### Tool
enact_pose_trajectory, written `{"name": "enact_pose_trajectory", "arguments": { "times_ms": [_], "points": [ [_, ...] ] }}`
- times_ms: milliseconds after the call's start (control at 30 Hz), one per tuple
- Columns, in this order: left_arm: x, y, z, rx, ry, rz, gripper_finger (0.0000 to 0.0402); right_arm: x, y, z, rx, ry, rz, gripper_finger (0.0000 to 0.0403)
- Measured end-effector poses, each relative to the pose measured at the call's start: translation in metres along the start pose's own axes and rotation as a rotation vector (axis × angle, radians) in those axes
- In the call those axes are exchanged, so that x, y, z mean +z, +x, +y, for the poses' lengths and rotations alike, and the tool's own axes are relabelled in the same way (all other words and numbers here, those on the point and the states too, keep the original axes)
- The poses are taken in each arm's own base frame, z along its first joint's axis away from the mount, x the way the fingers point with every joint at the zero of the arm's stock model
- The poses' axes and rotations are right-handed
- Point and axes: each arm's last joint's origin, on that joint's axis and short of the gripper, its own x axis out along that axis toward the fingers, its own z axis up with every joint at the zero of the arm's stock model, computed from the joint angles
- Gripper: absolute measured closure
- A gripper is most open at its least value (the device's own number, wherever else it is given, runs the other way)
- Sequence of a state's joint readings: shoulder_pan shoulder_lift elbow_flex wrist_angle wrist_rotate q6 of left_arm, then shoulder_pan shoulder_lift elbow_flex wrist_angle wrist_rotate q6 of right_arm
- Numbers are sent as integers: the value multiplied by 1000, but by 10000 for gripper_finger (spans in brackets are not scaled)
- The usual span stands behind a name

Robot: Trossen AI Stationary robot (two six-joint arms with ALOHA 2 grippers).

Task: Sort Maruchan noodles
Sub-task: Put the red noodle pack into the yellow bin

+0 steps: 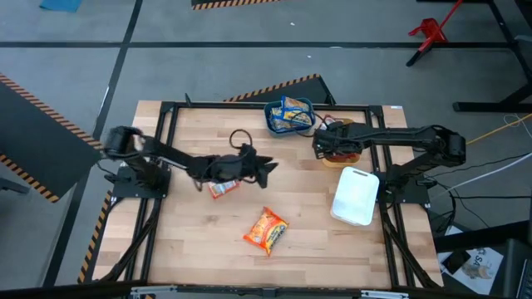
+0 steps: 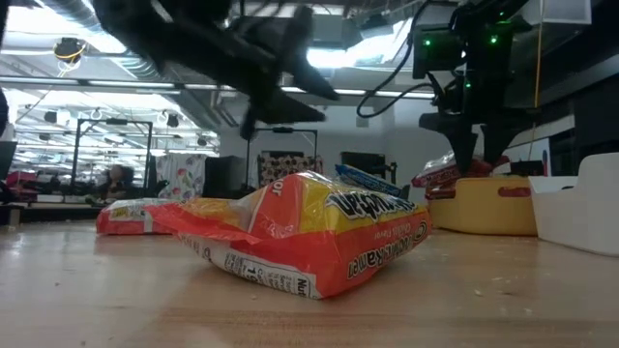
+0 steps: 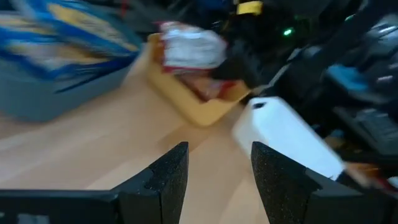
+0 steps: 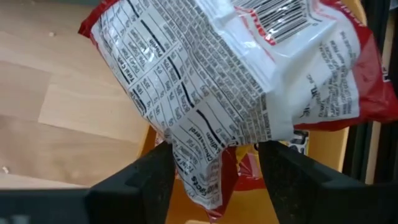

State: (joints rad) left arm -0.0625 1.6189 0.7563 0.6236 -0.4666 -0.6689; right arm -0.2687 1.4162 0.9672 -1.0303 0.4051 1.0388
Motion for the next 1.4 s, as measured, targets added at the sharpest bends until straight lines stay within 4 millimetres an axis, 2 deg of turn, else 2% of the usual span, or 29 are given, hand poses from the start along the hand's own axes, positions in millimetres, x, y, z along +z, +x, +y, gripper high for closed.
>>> {"name": "enact_pose_trajectory", "arguments": {
  "times_ms": [133, 267, 400, 567, 700, 1033, 1133, 1300, 1400],
  "points": [
    [2, 37, 22, 9, -37, -91, 232, 0, 0, -1, -19, -15, -14, 195],
    [14, 85, 38, 20, -87, -110, 232, 0, 0, -1, -27, -22, -26, 197],
    [29, 133, 40, -96, -89, -55, 232, 0, 0, -2, -31, -28, -30, 198],
    [26, 169, 51, 80, -45, 116, 232, 1, 0, -2, -44, -47, -38, 198],
    [27, 187, 52, 153, -21, 125, 232, 1, 0, -3, -50, -54, -49, 198],
    [15, 216, 54, 86, -34, 177, 232, -5, -3, -15, -166, -118, -11, 198],
    [12, 218, 56, 88, -48, 185, 232, -4, -11, -21, -114, -119, -7, 198],
    [18, 219, 52, 45, -29, 125, 232, -2, -32, -33, 15, -93, -68, 198],
    [23, 220, 48, 26, -29, 98, 232, 0, -43, -38, 89, -160, -128, 198]
  ]
}}
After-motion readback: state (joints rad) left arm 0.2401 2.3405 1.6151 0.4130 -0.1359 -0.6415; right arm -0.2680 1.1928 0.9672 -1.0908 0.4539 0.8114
